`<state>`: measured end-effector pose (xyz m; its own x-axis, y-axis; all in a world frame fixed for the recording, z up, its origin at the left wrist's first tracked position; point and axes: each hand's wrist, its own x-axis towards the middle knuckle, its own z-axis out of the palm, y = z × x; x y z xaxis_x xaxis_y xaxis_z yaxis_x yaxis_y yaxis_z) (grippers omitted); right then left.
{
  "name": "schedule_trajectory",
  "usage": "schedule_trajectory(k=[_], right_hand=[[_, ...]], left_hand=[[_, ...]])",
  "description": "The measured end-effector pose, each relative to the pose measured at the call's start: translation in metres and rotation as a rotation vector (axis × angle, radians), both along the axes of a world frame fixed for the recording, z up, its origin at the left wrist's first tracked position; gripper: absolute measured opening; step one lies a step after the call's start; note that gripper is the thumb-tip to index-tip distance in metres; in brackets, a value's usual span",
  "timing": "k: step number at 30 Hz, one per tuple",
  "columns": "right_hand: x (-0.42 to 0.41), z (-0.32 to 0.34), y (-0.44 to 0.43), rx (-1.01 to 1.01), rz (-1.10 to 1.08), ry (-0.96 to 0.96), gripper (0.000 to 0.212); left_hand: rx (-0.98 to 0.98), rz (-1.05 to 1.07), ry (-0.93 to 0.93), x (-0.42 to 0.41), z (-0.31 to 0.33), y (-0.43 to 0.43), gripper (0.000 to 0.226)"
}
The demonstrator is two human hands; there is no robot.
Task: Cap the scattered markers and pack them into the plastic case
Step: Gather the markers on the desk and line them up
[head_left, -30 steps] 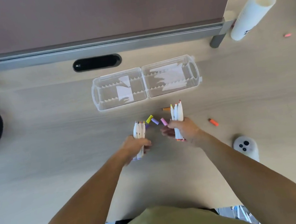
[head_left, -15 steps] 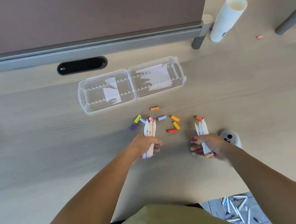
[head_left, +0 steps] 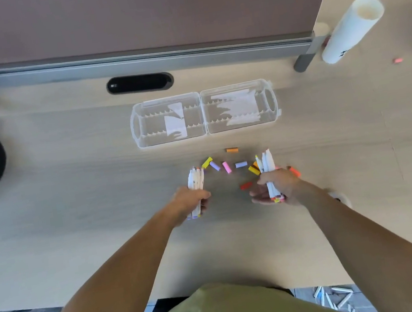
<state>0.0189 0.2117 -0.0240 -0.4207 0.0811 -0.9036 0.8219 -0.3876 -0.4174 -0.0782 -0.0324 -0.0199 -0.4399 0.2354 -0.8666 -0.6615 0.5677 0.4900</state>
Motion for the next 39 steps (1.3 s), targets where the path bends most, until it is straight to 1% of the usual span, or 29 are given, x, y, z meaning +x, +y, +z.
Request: schedule_trajectory(k=[2,3,7,9,11,12,14,17,20,22,27,30,33,35,37,39], right_hand=[[-0.001,0.002,-0.012,-0.014,0.097,-0.029,0.020],[-0.004,0.003,-0.017,0.003,0.100,-0.029,0.019],[-0.020,0.005,-0.032,0.078,-0.050,0.090,0.021],[-0.024,0.010,-0.043,0.086,-0.040,0.117,0.016],[-0.024,0.014,-0.057,0.106,0.020,0.073,0.004],[-0.023,0.015,-0.066,0.126,0.061,0.046,0.004],[-0.020,0.013,-0.088,0.159,0.129,-0.007,0.005],[-0.017,0.009,-0.118,0.180,0.174,-0.063,0.008],[-0.016,0.012,-0.141,0.210,0.212,-0.080,0.018],[-0.016,0.013,-0.149,0.258,0.242,-0.091,0.022],[-0.014,0.007,-0.160,0.423,0.222,-0.076,0.007],[-0.013,0.010,-0.162,0.504,0.224,-0.072,0.010],[-0.010,0.009,-0.159,0.584,0.252,-0.100,0.025],[-0.009,0.009,-0.157,0.603,0.233,-0.105,0.030],[-0.007,0.009,-0.155,0.616,0.216,-0.117,0.032],[-0.005,0.009,-0.155,0.637,0.194,-0.121,0.030]], left_hand=[[-0.015,0.014,0.009,0.001,0.002,0.000,0.015],[-0.027,0.019,0.013,0.002,0.002,0.000,0.013],[-0.088,-0.009,0.026,0.004,0.003,-0.003,0.009],[-0.107,-0.048,0.038,0.006,0.004,-0.004,0.008],[-0.114,-0.050,0.055,0.008,0.004,-0.005,0.013],[-0.126,-0.045,0.066,0.009,0.004,-0.006,0.016],[-0.150,-0.026,0.083,0.012,0.003,-0.008,0.019],[-0.173,-0.007,0.114,0.015,0.001,-0.014,0.017],[-0.192,-0.031,0.124,0.018,-0.001,-0.022,0.023],[-0.194,-0.047,0.116,0.020,0.000,-0.026,0.022],[-0.225,-0.075,0.151,0.024,0.004,-0.033,0.021],[-0.229,-0.071,0.170,0.024,0.004,-0.037,0.019],[-0.246,-0.081,0.205,0.023,0.005,-0.039,0.020],[-0.280,-0.098,0.235,0.020,0.004,-0.039,0.025],[-0.331,-0.134,0.262,0.018,0.007,-0.040,0.028],[-0.373,-0.189,0.289,0.017,0.009,-0.040,0.026]])
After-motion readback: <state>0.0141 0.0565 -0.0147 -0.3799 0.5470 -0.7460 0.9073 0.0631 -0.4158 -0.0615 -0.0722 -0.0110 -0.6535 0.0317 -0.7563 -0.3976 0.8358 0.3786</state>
